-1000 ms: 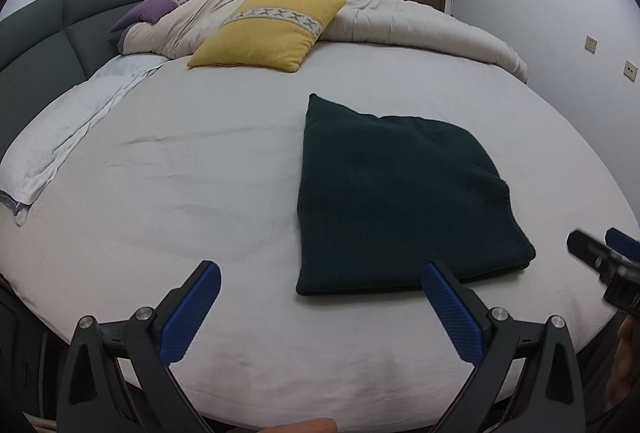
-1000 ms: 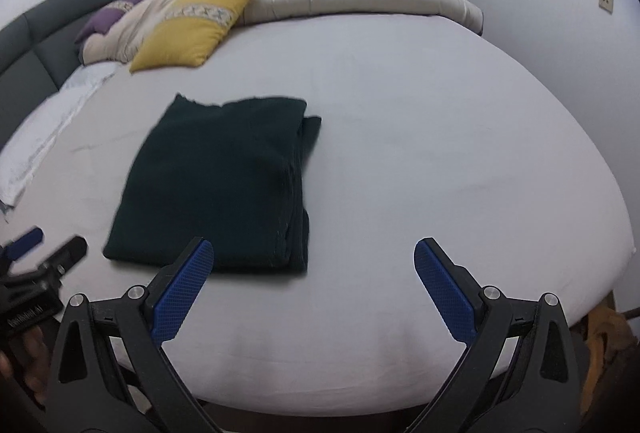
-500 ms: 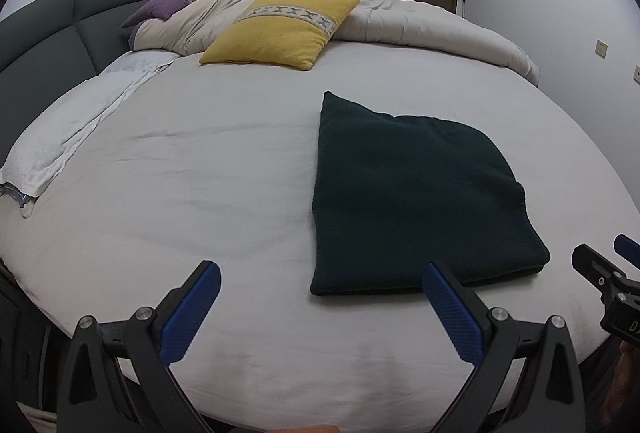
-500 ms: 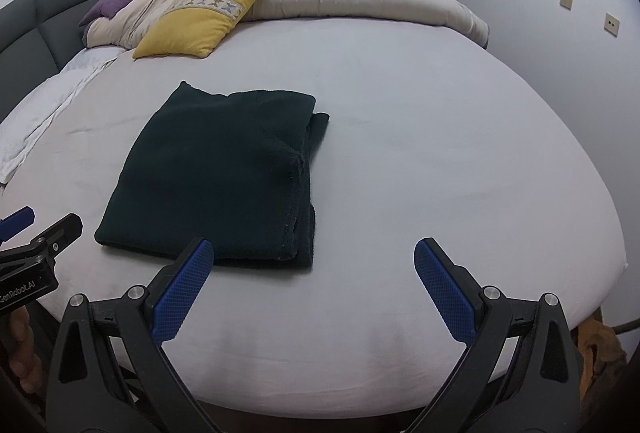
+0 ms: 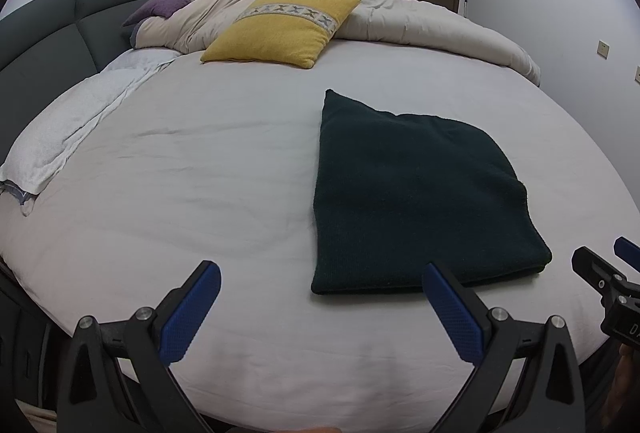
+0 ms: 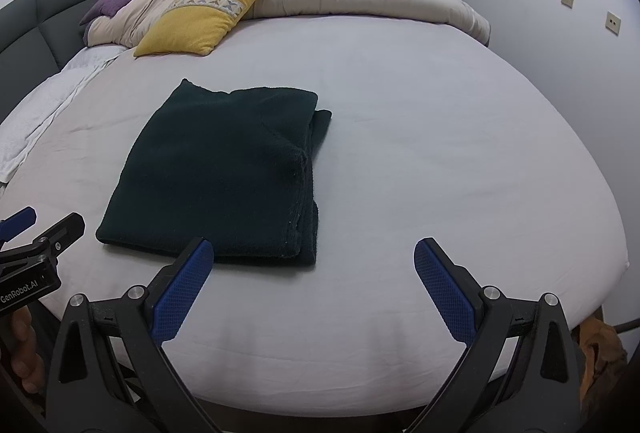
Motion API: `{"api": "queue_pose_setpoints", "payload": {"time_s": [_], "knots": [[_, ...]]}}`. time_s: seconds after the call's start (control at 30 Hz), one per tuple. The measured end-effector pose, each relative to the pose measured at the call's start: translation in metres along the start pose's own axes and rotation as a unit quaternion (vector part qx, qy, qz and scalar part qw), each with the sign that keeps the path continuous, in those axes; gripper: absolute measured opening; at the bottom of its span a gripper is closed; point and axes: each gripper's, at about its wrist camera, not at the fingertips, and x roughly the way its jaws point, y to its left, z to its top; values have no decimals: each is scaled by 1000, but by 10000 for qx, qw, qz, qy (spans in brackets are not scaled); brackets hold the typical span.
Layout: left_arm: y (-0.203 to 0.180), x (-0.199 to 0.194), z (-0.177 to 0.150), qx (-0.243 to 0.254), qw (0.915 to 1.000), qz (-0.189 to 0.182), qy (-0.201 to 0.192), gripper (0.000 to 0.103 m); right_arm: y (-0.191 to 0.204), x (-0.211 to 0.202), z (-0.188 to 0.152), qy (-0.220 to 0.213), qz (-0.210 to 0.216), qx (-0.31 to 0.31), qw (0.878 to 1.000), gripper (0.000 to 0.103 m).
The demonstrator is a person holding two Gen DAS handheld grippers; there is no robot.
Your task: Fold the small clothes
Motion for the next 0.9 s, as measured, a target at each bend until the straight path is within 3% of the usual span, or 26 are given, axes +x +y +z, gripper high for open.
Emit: {"api": "queue_pose_setpoints", "payload": {"time_s": [0.9], "knots": [[3,1,-1,-10,10000,-17,8,103,-2,2,1,24,19,34,10000,102]]}}
